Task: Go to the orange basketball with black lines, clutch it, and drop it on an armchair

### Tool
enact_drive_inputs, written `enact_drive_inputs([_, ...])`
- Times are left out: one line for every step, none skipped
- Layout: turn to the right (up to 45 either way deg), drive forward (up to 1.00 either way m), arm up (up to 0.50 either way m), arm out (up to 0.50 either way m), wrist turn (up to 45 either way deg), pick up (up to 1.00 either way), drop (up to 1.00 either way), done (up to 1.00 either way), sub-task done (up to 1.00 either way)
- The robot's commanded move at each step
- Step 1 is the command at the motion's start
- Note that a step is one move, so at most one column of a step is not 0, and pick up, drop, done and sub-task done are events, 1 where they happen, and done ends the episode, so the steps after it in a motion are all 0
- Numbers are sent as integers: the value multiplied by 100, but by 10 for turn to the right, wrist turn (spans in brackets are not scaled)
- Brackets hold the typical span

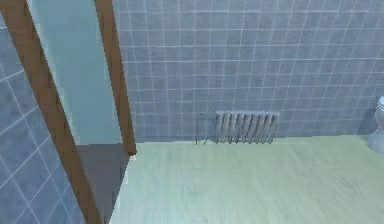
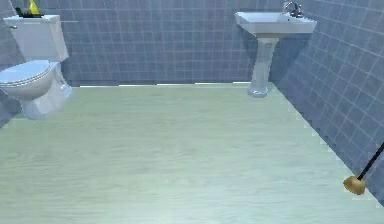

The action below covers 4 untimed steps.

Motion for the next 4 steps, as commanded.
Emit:
enact_drive_inputs([-90, 0, 0, 0, 0, 0, 0, 0, 0])
enact_drive_inputs([0, 100, 0, 0, 0, 0, 0, 0, 0])
enact_drive_inputs([-60, 0, 0, 0, 0, 0, 0, 0, 0])
enact_drive_inputs([0, 10, 0, 0, 0, 0, 0, 0, 0])
